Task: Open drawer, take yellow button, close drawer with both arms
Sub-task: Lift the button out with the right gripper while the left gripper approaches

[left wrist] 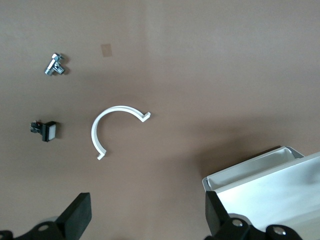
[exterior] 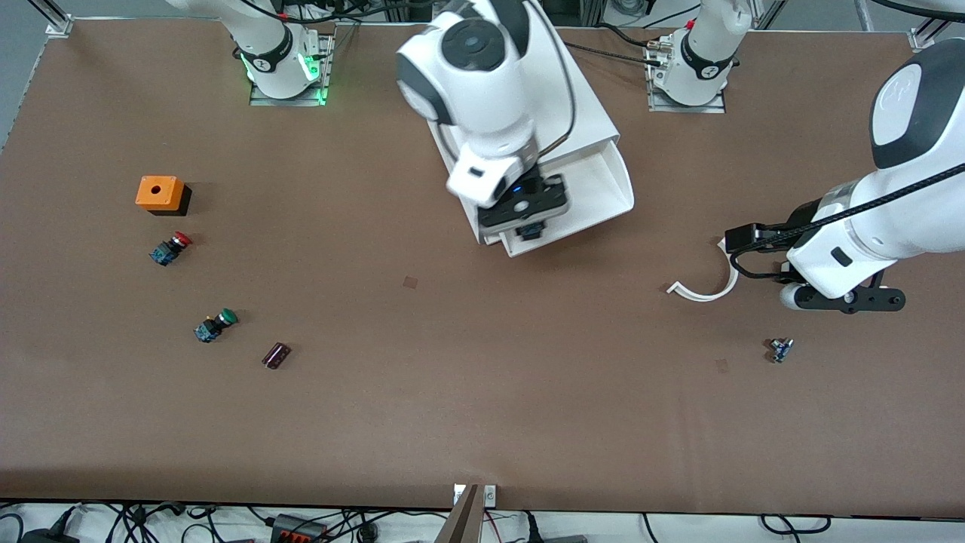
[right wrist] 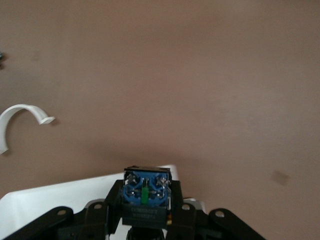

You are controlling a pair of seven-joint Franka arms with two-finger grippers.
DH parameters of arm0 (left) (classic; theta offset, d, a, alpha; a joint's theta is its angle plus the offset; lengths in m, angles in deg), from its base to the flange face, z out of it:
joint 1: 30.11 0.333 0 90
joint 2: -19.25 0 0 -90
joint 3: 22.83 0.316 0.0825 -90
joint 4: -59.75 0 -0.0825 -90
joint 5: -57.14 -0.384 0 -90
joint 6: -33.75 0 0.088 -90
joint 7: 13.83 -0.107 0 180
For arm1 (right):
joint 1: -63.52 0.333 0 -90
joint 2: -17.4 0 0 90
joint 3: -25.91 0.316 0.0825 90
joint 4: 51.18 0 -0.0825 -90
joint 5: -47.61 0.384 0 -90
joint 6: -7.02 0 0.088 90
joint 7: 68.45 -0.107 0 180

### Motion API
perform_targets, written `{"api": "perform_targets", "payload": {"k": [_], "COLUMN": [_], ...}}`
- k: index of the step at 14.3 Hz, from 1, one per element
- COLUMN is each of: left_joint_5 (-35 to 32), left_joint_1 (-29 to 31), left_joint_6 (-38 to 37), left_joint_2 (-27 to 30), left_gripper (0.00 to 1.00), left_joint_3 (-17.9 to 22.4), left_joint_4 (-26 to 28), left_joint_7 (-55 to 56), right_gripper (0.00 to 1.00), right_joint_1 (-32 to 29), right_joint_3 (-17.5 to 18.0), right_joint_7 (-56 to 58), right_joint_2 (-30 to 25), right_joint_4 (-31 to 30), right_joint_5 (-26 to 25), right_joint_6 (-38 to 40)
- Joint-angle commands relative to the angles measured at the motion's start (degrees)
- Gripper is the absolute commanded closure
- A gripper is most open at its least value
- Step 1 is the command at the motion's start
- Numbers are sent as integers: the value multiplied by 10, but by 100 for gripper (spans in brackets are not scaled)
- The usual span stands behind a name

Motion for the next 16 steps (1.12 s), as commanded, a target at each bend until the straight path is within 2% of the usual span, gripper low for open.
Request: {"api": "perform_targets", "payload": {"k": [1, 4, 7, 10, 12, 14, 16], "left_joint_5": [-10, -7, -10, -10, -11, -11, -13], "left_joint_1": [-16, -16, -17, -17, -18, -19, -21], "left_joint_6": [48, 144, 296, 352, 402, 449, 470], "left_joint_2": [5, 48, 114, 118, 117, 118, 115], "left_gripper": [0, 0, 0, 0, 0, 0, 0], "left_joint_3": [-17, -33, -60, -85, -100, -123, -149], "left_joint_4": [40, 159, 328, 378, 419, 452, 465], "left_joint_7": [68, 95, 121, 211, 271, 321, 355], "right_gripper": [100, 100, 100, 100, 100, 100, 100], "right_joint_1": [-71, -124, -193, -244, -272, -276, -273], "right_joint_3": [12, 13, 13, 11, 11, 10, 10], "right_joint_7": [52, 78, 224, 318, 350, 362, 355], "right_joint_2": [-19, -37, -56, -56, -52, -54, -56], "right_joint_4": [-30, -96, -174, -213, -259, -318, -345], "right_joint_5": [11, 11, 13, 24, 17, 14, 14], "right_joint_6": [51, 59, 57, 51, 8, -53, -87]}}
